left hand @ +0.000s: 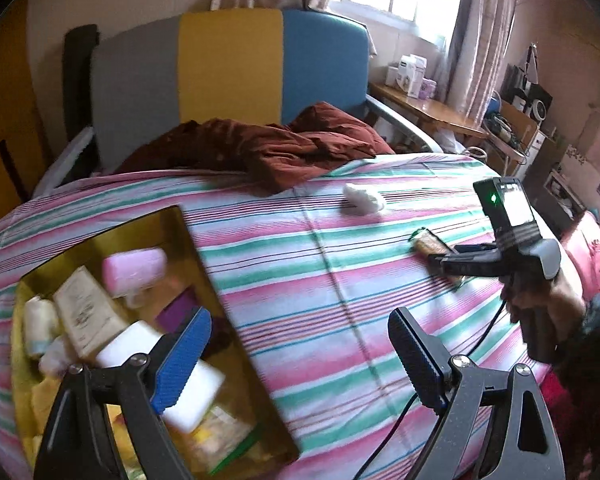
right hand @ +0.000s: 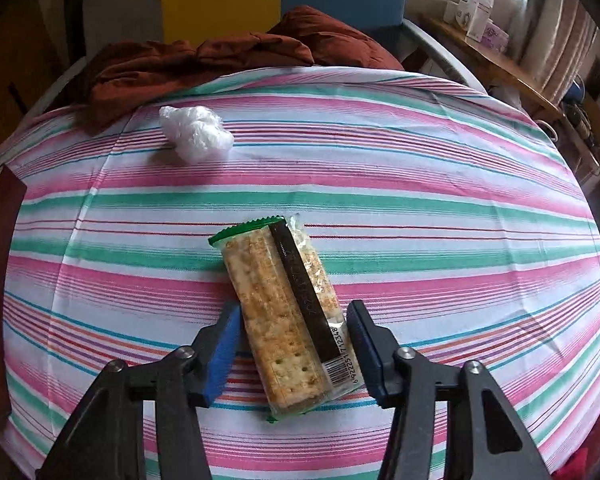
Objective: Organize objects
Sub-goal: 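Grasp the cracker bar with the right tool while the left tool grasps the wrapped bundle, then carry the cracker bar and wrapped bundle toward the gold tray with both tools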
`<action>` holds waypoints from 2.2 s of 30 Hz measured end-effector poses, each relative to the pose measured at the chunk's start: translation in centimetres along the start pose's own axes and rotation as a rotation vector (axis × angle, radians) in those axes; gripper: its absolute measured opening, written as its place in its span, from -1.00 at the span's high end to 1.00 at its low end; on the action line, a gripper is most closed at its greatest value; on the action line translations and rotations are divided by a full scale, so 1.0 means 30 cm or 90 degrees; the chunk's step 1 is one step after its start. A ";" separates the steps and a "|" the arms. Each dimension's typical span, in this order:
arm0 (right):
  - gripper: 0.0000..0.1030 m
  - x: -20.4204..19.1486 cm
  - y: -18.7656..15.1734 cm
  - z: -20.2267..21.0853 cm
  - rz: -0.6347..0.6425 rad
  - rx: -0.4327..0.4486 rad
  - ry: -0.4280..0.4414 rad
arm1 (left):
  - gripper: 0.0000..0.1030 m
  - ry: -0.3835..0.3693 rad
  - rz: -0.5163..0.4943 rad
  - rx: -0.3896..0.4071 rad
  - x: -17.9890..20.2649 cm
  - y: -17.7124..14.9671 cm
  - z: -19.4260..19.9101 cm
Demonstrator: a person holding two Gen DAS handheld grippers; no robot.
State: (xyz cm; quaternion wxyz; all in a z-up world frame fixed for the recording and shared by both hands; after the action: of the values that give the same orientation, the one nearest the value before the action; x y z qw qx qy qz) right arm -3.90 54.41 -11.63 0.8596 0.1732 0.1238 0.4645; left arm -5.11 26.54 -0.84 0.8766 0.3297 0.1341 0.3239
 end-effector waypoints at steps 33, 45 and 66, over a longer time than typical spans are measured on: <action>-0.01 0.041 0.013 0.000 -0.031 -0.037 -0.026 | -0.21 -0.116 0.188 -0.146 0.114 0.469 -0.858; 0.04 0.048 0.003 0.025 -0.021 -0.026 0.021 | 0.23 -0.082 0.065 -0.130 0.157 0.353 -0.690; 0.04 -0.155 -0.077 0.107 0.081 -0.004 0.130 | 0.22 0.020 -0.019 0.060 0.072 0.120 0.068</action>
State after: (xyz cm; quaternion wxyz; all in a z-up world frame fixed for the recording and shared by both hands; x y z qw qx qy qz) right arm -3.46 48.73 -9.43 0.8117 0.1300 0.1980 0.5339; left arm -4.31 29.02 3.03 0.8624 0.3635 0.1682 0.3095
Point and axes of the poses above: each gripper's, at about its wrist camera, not at the fingertips, and z roughly against the way its jaws point, x to its right, y to its top, the point moved 1 cm from there along -z, roughly the way its jaws point, and after that the axes turned 12 degrees about -z, right-handed, at the moved point
